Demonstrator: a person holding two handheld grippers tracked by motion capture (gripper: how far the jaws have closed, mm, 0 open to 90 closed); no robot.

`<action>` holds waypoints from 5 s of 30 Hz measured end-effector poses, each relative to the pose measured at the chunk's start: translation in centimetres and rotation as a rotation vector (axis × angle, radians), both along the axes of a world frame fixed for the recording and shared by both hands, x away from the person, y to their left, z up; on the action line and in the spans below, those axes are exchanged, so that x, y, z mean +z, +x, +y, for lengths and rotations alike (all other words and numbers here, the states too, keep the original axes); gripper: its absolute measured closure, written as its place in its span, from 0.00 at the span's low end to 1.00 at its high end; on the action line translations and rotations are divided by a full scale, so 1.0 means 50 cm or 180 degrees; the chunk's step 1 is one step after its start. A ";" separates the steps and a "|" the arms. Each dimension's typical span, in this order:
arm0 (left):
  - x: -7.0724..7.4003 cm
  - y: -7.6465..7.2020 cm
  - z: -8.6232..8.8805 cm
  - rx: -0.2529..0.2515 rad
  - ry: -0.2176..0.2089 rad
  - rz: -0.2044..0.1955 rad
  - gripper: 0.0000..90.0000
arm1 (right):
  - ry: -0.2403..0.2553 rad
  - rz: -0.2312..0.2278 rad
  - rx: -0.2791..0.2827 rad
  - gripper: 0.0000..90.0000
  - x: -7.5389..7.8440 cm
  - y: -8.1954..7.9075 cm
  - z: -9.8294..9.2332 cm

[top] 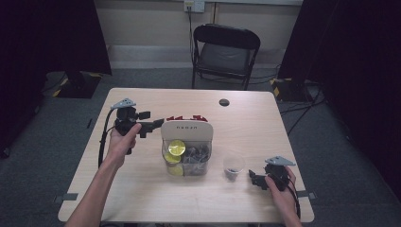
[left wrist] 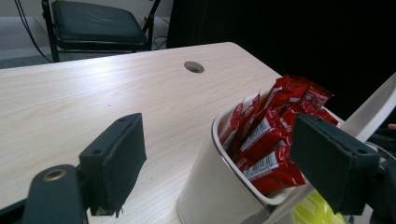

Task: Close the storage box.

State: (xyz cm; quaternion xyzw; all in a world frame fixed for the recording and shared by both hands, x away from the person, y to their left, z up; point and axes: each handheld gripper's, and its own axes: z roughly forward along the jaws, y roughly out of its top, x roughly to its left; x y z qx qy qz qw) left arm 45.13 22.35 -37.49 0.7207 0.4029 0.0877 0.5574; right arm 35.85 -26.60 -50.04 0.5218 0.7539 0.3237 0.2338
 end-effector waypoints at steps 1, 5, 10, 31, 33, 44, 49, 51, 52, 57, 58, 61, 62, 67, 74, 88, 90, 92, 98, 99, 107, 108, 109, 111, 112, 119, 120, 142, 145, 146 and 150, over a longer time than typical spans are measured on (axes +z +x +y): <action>0.002 -0.003 -0.001 0.0004 0.0030 -0.0014 0.20 | -0.0002 -0.0002 -0.0005 0.13 0.000 0.000 0.000; 0.007 -0.005 -0.006 0.0015 0.0079 -0.0066 0.20 | -0.0001 -0.0001 -0.0008 0.13 0.000 0.000 0.000; 0.008 -0.006 -0.007 -0.0034 0.0037 -0.0063 0.20 | -0.0001 -0.0003 -0.0012 0.13 0.000 0.000 0.000; -0.009 -0.010 -0.011 -0.0053 0.0211 -0.0007 0.20 | 0.0003 0.0009 -0.0033 0.11 0.000 0.001 0.001; -0.010 -0.011 -0.011 -0.0043 0.0213 -0.0006 0.20 | 0.0003 0.0008 -0.0033 0.11 0.000 0.001 0.001; -0.009 -0.027 -0.009 -0.0075 0.0195 -0.0020 0.20 | 0.0004 0.0013 -0.0039 0.11 0.000 0.001 0.001; -0.012 -0.031 -0.013 -0.0117 0.0212 -0.0002 0.20 | -0.0003 0.0013 -0.0018 0.10 -0.001 0.003 0.000; -0.015 -0.031 -0.016 -0.0127 0.0226 0.0011 0.20 | 0.0000 0.0018 -0.0022 0.10 0.000 0.004 0.001; -0.017 -0.032 -0.018 -0.0129 0.0232 0.0020 0.20 | 0.0000 0.0018 -0.0021 0.10 -0.001 0.004 0.001; -0.021 -0.034 -0.022 -0.0144 0.0289 0.0038 0.19 | -0.0001 0.0018 -0.0021 0.10 -0.001 0.004 0.001; -0.021 -0.034 -0.022 -0.0144 0.0289 0.0038 0.19 | -0.0001 0.0018 -0.0021 0.10 -0.001 0.004 0.001; -0.026 -0.035 -0.023 -0.0161 0.0311 0.0056 0.19 | -0.0001 0.0017 -0.0017 0.10 -0.001 0.004 0.001; -0.027 -0.035 -0.025 -0.0158 0.0309 0.0064 0.19 | 0.0000 0.0018 -0.0014 0.10 -0.001 0.004 0.000; -0.028 -0.037 -0.031 -0.0182 0.0327 0.0055 0.19 | 0.0003 0.0021 -0.0012 0.09 -0.001 0.005 0.001; -0.036 -0.041 -0.043 -0.0229 0.0434 0.0096 0.19 | 0.0003 0.0021 -0.0011 0.09 -0.001 0.005 0.001; -0.070 -0.052 -0.054 -0.0250 0.0631 0.0222 0.18 | 0.0003 0.0021 -0.0012 0.09 -0.001 0.005 0.001; -0.071 -0.052 -0.052 -0.0248 0.0627 0.0224 0.17 | 0.0002 0.0022 -0.0011 0.09 -0.001 0.005 0.001; -0.071 -0.055 -0.050 -0.0253 0.0636 0.0215 0.17 | 0.0003 0.0020 -0.0011 0.09 -0.001 0.005 0.001; -0.069 -0.062 -0.041 -0.0232 0.0574 0.0243 0.18 | 0.0003 0.0021 -0.0012 0.09 -0.001 0.005 0.001; -0.068 -0.063 -0.039 -0.0228 0.0575 0.0222 0.18 | 0.0002 0.0020 -0.0012 0.09 -0.001 0.005 0.001; -0.055 -0.077 -0.002 -0.0129 0.0632 0.0167 0.18 | 0.0003 0.0020 -0.0012 0.09 -0.001 0.005 0.001; -0.055 -0.078 0.004 -0.0114 0.0644 0.0158 0.18 | 0.0002 0.0020 -0.0012 0.09 -0.001 0.005 0.001; -0.055 -0.081 0.009 -0.0093 0.0642 0.0162 0.18 | 0.0003 0.0020 -0.0012 0.09 -0.001 0.005 0.001; -0.059 -0.085 0.020 -0.0073 0.0647 0.0171 0.18 | 0.0003 0.0020 -0.0011 0.09 -0.001 0.005 0.001; -0.061 -0.087 0.024 -0.0058 0.0643 0.0177 0.18 | 0.0003 0.0020 -0.0011 0.09 -0.001 0.005 0.001; -0.077 -0.099 0.061 0.0038 0.0681 0.0233 0.17 | 0.0003 0.0020 -0.0011 0.09 -0.001 0.005 0.001; -0.080 -0.102 0.068 0.0059 0.0675 0.0242 0.17 | 0.0003 0.0020 -0.0011 0.09 -0.001 0.005 0.001; -0.165 -0.159 0.146 0.0338 0.1089 0.0473 0.18 | 0.0003 0.0020 -0.0012 0.09 -0.001 0.005 0.001; -0.189 -0.164 0.146 0.0310 0.1156 0.0547 0.18 | 0.0003 0.0020 -0.0012 0.09 -0.001 0.005 0.001; -0.195 -0.164 0.146 0.0318 0.1184 0.0563 0.18 | 0.0003 0.0020 -0.0011 0.09 -0.001 0.005 0.001; -0.212 -0.168 0.147 0.0400 0.1225 0.0544 0.18 | 0.0004 0.0020 -0.0012 0.09 -0.001 0.005 0.001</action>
